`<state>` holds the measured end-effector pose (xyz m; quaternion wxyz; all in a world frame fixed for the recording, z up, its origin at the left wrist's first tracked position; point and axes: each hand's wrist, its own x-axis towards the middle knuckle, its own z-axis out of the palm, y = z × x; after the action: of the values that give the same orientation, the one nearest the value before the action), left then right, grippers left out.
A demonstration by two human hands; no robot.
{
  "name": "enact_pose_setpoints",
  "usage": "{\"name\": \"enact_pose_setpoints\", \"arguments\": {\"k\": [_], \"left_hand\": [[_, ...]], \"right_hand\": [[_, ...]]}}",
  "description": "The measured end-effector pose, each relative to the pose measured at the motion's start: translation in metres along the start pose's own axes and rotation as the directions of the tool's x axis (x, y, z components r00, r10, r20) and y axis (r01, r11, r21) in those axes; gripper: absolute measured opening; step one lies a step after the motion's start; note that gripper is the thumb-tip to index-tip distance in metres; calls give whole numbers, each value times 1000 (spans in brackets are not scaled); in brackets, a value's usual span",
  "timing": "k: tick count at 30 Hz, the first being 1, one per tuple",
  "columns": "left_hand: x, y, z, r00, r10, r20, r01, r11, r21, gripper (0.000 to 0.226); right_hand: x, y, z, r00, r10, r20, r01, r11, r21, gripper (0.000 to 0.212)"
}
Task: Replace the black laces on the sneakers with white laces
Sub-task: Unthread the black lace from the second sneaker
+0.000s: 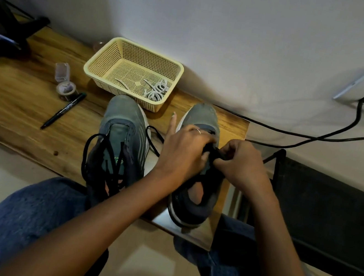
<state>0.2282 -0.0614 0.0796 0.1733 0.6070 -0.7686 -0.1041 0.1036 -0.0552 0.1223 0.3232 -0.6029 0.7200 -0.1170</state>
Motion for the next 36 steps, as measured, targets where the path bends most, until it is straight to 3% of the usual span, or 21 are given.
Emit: {"name": "enact_pose_setpoints", "arguments": {"k": [4,7,11,14,16,19,22,24,30,36], "left_hand": [[0,1,-2,996,82,-44,-77,992,97,20],[2,-2,-5,996,54,-65,-51,998,43,17],[2,-5,-7,989,-9,-148,-20,981,-190,15],[5,-9,-10,947,-183,-264,56,903,-426,10],[7,-11,-9,930,-252,-266,92,863,-496,8],[7,-8,-4,972,-153,-176,64,901,-429,13],[7,-7,-3,999,47,-19,-50,974,-220,38],[6,-7,-1,992,118,45,-114,990,-87,41],[3,-4,2,993,83,-85,-83,997,13,19],[3,-4,5,979,68,-191,-84,994,-74,6]], "right_hand": [[-1,-1,1,999,0,32,-1,1000,19,13],[-1,-1,1,999,14,39,-16,999,42,13],[0,1,-1,1000,24,11,-25,998,57,12],[0,3,-2,999,39,-1,-39,997,65,14],[0,4,-2,999,40,8,-40,997,63,16],[-1,4,-1,999,32,18,-33,999,29,17],[-1,4,-1,999,26,22,-26,1000,11,17],[-1,3,0,999,27,26,-27,1000,5,16],[-1,1,2,999,20,46,-20,1000,-2,14],[3,4,2,999,49,24,-49,998,29,12]]}}
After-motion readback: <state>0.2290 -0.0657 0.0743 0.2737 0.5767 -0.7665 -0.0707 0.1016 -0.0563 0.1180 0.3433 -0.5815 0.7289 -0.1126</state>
